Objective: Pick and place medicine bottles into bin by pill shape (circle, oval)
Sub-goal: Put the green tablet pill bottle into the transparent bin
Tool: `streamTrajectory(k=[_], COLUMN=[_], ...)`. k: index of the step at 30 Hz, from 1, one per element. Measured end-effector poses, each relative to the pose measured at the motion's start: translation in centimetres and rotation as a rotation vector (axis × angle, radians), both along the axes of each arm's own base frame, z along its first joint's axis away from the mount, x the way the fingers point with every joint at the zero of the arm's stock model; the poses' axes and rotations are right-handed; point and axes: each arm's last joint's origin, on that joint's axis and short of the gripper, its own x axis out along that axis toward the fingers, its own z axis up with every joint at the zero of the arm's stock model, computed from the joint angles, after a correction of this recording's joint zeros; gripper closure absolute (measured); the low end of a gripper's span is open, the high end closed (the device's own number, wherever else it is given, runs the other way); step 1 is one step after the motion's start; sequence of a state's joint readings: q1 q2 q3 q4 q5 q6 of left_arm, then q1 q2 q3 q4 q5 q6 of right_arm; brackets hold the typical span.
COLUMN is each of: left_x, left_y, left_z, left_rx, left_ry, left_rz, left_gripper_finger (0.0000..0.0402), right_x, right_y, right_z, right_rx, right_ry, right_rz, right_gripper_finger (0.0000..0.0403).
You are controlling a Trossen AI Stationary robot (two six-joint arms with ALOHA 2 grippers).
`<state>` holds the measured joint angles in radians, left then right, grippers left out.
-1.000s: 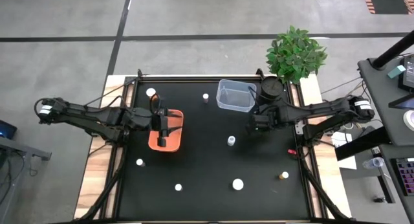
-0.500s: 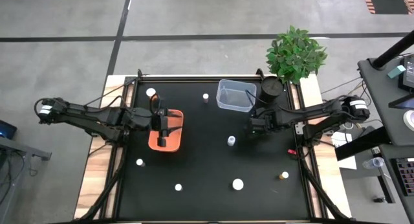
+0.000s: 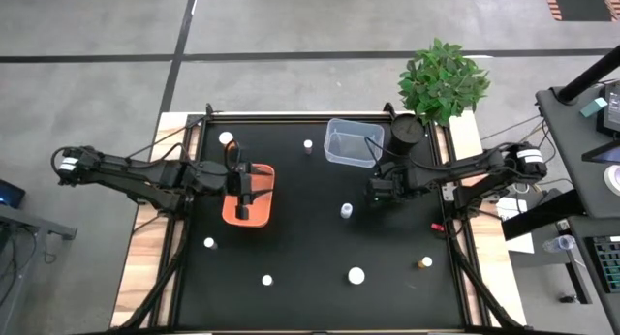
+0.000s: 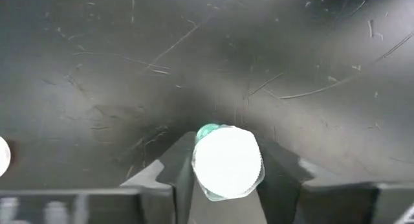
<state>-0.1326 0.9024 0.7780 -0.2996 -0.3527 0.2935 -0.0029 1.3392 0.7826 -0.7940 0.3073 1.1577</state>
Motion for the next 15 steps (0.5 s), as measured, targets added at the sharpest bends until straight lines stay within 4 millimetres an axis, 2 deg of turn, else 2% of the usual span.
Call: streamTrajectory(k=[5,15], left_x=[0.0,-0.7], left_y=[0.0,0.1], left_z=[0.0,-0.2], left_rx=[0.000,0.002], left_ry=[0.001,-0.009], left_rz=[0.000,-0.001], left_gripper_finger=[0.0230,0.0230], right_x=[-0.1,0.4], right_y=[0.0,0.2], right_z=[0.3,2.2], right_rx=[-0.002,-0.009], right_ry=[-0.011,-0.069], right_rz=[0.007,0.050], right_gripper_finger=[0.0302,0.0290])
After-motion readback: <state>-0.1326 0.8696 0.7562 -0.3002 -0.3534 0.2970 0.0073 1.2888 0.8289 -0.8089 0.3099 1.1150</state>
